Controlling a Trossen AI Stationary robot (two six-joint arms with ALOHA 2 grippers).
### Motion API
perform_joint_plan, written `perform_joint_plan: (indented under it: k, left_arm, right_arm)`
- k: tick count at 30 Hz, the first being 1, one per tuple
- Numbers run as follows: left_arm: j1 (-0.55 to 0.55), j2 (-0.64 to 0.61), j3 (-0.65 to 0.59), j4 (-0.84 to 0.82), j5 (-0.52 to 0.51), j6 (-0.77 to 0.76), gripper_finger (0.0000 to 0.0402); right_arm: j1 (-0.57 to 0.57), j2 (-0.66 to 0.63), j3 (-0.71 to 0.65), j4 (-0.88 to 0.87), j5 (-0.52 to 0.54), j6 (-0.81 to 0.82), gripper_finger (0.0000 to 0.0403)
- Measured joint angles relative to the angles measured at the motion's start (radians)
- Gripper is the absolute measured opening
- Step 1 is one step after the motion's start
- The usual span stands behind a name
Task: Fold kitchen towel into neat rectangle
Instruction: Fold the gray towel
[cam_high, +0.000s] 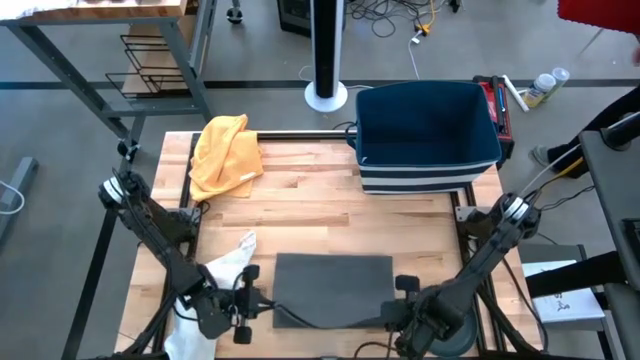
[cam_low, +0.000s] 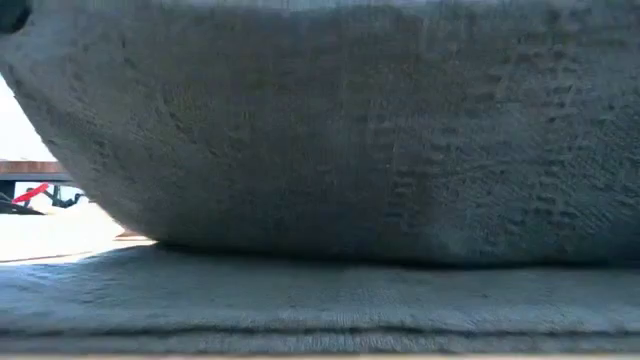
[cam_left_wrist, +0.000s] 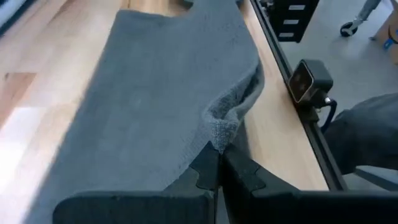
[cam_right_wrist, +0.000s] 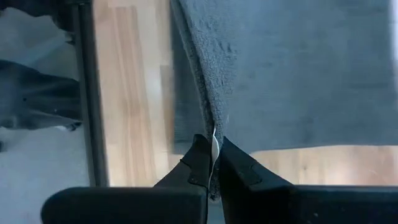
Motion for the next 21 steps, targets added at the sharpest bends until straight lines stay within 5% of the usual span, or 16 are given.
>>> perform_joint_plan:
  k: [6,11,14,21]
  left_arm:
    - [0.034,-0.083,0.006,-0.108,-0.049,0.028,0.0000]
    - [0.050,-0.227,0.005,-0.370,-0.219,-0.017,0.0000]
    - [0.092,-0.308,-0.012,-0.480,-0.289,-0.022,0.0000]
    - [0.274,-0.414,-0.092,-0.483,-0.269,0.108,0.0000]
  right_arm:
    - [-0.038,-0.015,0.063,-0.246,0.187,-0.043,0.0008]
    - [-0.089,-0.040,0.086,-0.449,0.360,-0.046,0.0008]
    - [-0.138,-0.053,0.078,-0.471,0.434,-0.090,0.0008]
    - [-0.305,-0.052,0.061,-0.479,0.532,-0.252,0.0008]
